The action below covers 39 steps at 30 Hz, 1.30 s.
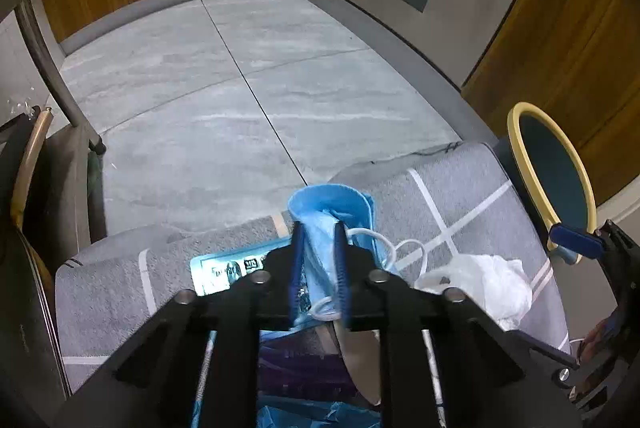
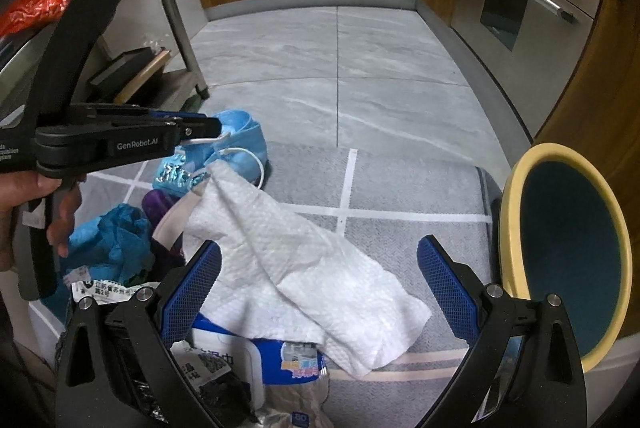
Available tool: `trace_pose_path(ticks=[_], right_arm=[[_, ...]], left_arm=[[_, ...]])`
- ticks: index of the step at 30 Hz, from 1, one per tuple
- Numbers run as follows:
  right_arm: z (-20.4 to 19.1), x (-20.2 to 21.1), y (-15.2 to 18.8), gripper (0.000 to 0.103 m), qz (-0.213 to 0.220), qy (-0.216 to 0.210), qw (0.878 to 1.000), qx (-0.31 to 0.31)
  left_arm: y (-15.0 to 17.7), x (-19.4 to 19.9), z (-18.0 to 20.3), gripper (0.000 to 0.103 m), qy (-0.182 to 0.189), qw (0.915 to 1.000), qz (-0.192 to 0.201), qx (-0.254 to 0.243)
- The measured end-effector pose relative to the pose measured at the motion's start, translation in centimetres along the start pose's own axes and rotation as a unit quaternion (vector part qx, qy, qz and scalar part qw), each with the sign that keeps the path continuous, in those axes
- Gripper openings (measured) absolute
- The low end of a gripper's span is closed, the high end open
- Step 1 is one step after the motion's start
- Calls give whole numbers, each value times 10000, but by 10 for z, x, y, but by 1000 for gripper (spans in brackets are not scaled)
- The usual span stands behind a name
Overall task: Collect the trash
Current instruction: 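Grasp the white tissue with the right tool while the left tool grasps the blue face mask, then carry tissue and mask over the teal bin and open both tools to drop them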
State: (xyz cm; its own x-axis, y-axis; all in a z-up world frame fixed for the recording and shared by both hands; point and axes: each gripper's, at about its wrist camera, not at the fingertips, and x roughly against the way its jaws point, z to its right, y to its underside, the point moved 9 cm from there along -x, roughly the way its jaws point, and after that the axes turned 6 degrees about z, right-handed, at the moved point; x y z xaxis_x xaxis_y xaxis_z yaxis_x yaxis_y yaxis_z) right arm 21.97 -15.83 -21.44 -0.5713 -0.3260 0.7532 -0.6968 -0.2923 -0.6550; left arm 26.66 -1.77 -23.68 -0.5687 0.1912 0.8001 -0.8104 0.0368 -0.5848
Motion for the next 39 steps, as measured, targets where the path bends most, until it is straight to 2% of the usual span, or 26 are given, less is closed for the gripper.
trace_pose_path(ticks=[2, 6, 8, 10, 12, 14, 16, 19, 28, 39], right_arm=[[-1, -1, 0, 97, -10, -16, 10000, 29], [-4, -5, 3, 94, -72, -28, 9999, 121], [-6, -7, 3, 88, -69, -2, 9998, 170], [-8, -11, 6, 67, -167, -40, 9997, 183], [-11, -16, 9, 57, -284, -98, 9995, 136], [-13, -19, 12, 41, -388, -138, 9990, 153], [-14, -20, 14, 21, -467, -141, 9986, 215], [-17, -18, 14, 6, -476, -195, 9984, 237], [-6, 6, -6, 3, -113, -126, 9999, 17], [11, 63, -34, 3, 468, -43, 9975, -534]], left_arm=[[2, -1, -1, 5, -22, 10000, -58, -34], [4, -1, -2, 4, -80, 9999, -72, -59], [3, 0, -1, 3, -83, 9999, -57, -72], [3, 1, 0, 3, -93, 9999, -56, -120], [3, 2, 1, 3, -104, 9998, -61, -158], [3, 2, 1, 3, -131, 9997, -61, -179], [2, 2, -1, 3, -136, 9998, -59, -152], [1, 1, 1, 3, -120, 9998, -60, -152], [-8, 15, 8, 3, -122, 9993, 138, -320], [-20, 60, 27, 2, -49, 9963, 594, -611]])
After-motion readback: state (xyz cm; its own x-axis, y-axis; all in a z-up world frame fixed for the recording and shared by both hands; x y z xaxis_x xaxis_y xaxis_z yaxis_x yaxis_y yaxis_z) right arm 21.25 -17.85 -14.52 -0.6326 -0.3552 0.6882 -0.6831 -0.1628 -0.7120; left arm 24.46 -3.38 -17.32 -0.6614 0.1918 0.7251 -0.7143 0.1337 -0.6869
